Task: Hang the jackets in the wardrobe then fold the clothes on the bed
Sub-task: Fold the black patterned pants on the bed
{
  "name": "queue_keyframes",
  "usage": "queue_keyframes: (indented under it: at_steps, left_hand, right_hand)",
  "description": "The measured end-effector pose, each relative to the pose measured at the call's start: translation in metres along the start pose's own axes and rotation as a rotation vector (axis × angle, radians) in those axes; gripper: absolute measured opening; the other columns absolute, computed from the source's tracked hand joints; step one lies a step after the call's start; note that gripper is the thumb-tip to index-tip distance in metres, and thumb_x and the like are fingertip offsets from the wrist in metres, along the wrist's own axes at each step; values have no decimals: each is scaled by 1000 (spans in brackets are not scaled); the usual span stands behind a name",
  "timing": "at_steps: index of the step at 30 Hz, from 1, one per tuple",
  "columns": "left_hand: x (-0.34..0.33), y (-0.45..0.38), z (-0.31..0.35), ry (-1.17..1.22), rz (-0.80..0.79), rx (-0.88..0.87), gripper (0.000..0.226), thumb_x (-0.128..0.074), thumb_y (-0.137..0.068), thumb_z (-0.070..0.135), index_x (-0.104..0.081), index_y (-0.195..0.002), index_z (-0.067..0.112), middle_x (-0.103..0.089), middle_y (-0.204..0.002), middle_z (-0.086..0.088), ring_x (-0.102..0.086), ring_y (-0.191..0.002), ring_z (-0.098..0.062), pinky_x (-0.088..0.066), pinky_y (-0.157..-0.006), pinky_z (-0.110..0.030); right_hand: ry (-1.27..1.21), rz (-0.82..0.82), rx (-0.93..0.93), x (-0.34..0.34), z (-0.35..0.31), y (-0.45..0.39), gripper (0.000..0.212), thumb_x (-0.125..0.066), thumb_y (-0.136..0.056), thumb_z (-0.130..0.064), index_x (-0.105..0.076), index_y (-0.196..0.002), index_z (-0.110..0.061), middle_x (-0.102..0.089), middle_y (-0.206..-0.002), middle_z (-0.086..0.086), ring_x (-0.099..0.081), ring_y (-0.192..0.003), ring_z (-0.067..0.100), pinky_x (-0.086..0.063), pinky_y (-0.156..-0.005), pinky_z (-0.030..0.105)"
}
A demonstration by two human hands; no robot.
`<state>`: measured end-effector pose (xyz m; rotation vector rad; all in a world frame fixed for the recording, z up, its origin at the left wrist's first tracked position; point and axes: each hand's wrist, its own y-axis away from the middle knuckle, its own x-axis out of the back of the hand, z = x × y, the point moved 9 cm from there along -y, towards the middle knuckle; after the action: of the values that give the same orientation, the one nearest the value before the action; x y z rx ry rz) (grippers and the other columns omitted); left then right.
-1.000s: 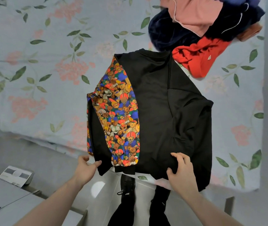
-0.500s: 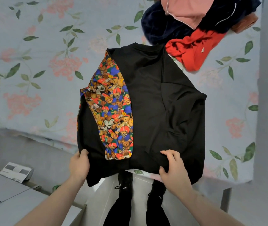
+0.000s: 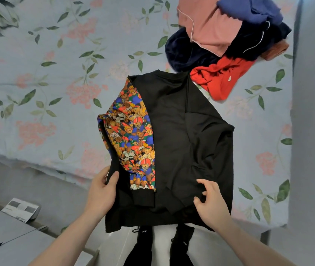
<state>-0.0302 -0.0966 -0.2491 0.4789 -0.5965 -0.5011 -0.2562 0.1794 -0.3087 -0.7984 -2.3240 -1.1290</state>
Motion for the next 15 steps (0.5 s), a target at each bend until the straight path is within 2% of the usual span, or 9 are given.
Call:
queue_keyframes:
  at_steps: [4, 7, 9, 11, 15]
  left_hand:
    - [-7, 7, 10, -7, 15, -14, 25, -54, -105, 19, -70, -120, 31, -77, -106, 15, -72, -98, -5, -57, -92, -44]
    - [-12, 15, 22, 43, 16, -29, 24, -54, -106, 18, -71, -117, 30, -77, -105, 13, -72, -99, -6, -57, -91, -42]
    - [-19, 19, 35, 68, -1, -59, 23, -54, -105, 16, -70, -114, 29, -77, -104, 12, -72, -98, -6, -56, -87, -36]
    - [-28, 22, 47, 68, -39, -82, 24, -54, -105, 16, -69, -115, 31, -76, -102, 15, -72, -95, -3, -55, -82, -29]
    - [-44, 14, 48, -84, -102, -84, 24, -53, -106, 20, -64, -116, 38, -74, -101, 16, -68, -89, 10, -49, -68, -9]
  right_hand:
    - [-33, 3, -115, 13, 28, -5, 51, -66, -92, -18, -49, -139, -30, -39, -129, -10, -54, -93, 0, -48, -88, 27]
    - [-62, 20, -225, 23, 53, -6, 52, -66, -92, -19, -47, -141, -24, -42, -136, 0, -56, -88, 5, -49, -92, 33]
    - [-80, 39, -298, 30, 71, -6, 56, -66, -91, -20, -46, -144, -22, -43, -142, 6, -61, -104, 18, -50, -100, 40]
    - [-85, 45, -350, 36, 86, -7, 62, -68, -90, -23, -43, -147, -21, -44, -145, 10, -58, -120, 28, -49, -106, 45]
    - [-133, 29, -452, 40, 107, -4, 74, -72, -88, -29, -38, -152, -17, -48, -147, 12, -56, -127, 33, -48, -108, 48]
